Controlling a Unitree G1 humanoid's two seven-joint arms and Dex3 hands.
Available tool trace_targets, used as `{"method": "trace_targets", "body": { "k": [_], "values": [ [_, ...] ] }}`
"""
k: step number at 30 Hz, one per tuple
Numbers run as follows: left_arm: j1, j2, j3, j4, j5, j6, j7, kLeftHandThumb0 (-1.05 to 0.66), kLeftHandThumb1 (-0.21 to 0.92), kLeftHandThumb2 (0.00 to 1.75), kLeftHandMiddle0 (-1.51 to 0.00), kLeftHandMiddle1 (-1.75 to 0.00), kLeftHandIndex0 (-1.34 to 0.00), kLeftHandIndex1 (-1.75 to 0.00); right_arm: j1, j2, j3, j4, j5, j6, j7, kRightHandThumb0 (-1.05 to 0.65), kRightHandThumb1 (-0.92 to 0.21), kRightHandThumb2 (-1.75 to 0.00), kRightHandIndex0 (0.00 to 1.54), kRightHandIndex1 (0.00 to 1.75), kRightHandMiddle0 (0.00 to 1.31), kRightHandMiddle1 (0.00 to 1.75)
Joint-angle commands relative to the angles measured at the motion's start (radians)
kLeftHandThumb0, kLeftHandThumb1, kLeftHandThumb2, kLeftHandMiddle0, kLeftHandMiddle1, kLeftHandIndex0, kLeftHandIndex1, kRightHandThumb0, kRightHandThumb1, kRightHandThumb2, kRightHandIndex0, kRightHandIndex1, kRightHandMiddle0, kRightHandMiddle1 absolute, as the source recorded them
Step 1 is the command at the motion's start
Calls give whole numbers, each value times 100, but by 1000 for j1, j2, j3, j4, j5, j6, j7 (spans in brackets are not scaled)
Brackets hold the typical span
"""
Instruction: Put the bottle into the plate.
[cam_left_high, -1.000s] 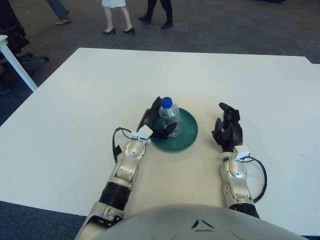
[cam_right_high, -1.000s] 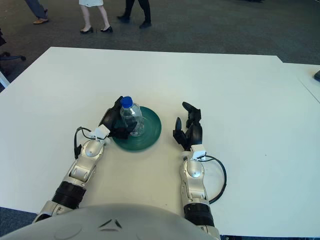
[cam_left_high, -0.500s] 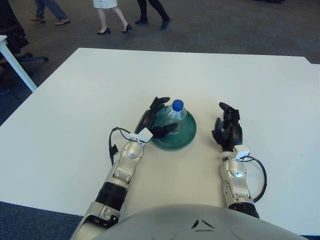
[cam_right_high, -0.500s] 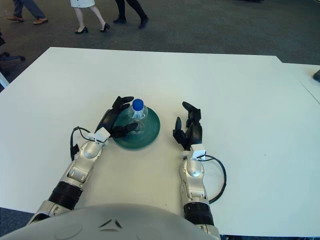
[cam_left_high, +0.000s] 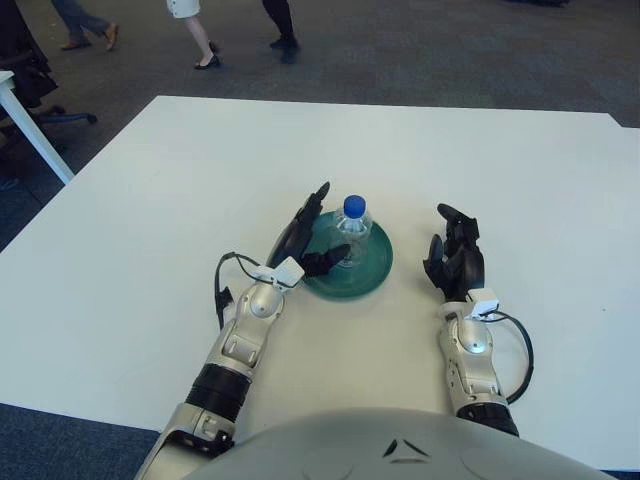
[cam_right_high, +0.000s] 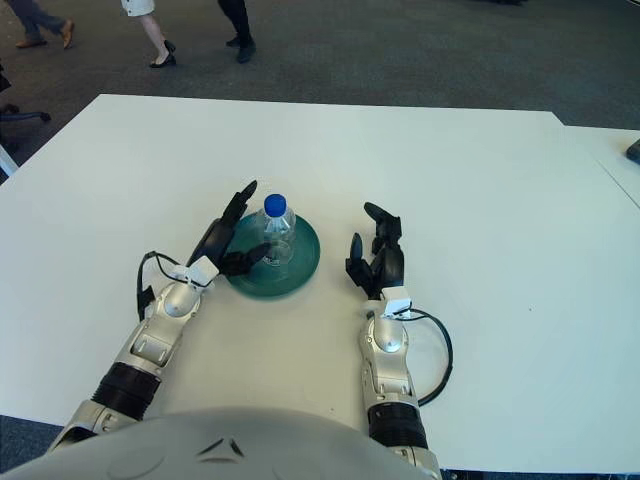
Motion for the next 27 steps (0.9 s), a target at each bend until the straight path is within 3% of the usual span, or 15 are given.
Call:
{"method": "trace_targets", "body": {
  "k": [1,7,17,22,24,25,27],
  "values": [
    [-24,1,22,54,-17,-68,34,-105,92,79,0,0,0,0,29,-5,-11,66,9,37,3,-53,-92,-70,51,1,11,97],
    [-35,-7,38,142,-47,-195,59,-105,92,91,0,0,0,0,26,-4,-14,65,16,49,7,-54,-92,-70,50,0,10,97],
    [-70,-28,71,254,-80,-328,96,-105,92,100,0,0,0,0,16,-1,-19,84,13,30,3,-54,-92,-68,51,1,11,98],
    [-82,-54,99,298,-106,-357,124,-105,92,111,0,0,0,0,12,-3,-22,90,14,26,6,-54,-92,-66,51,1,13,101],
    [-85,-66,122,291,-130,-320,128,-105,92,114,-1,-1,-2,-1,11,-4,-24,89,15,31,7,-54,-92,-66,51,1,12,100],
    [-86,-70,132,285,-139,-305,132,-105,92,114,-5,-1,-4,-5,10,-3,-25,89,17,34,8,-54,-92,-66,51,1,12,100],
    [-86,-72,154,244,-151,-263,137,-103,92,115,-21,-1,-3,-41,9,-3,-27,89,19,36,9,-54,-92,-66,51,1,11,100]
  ]
}}
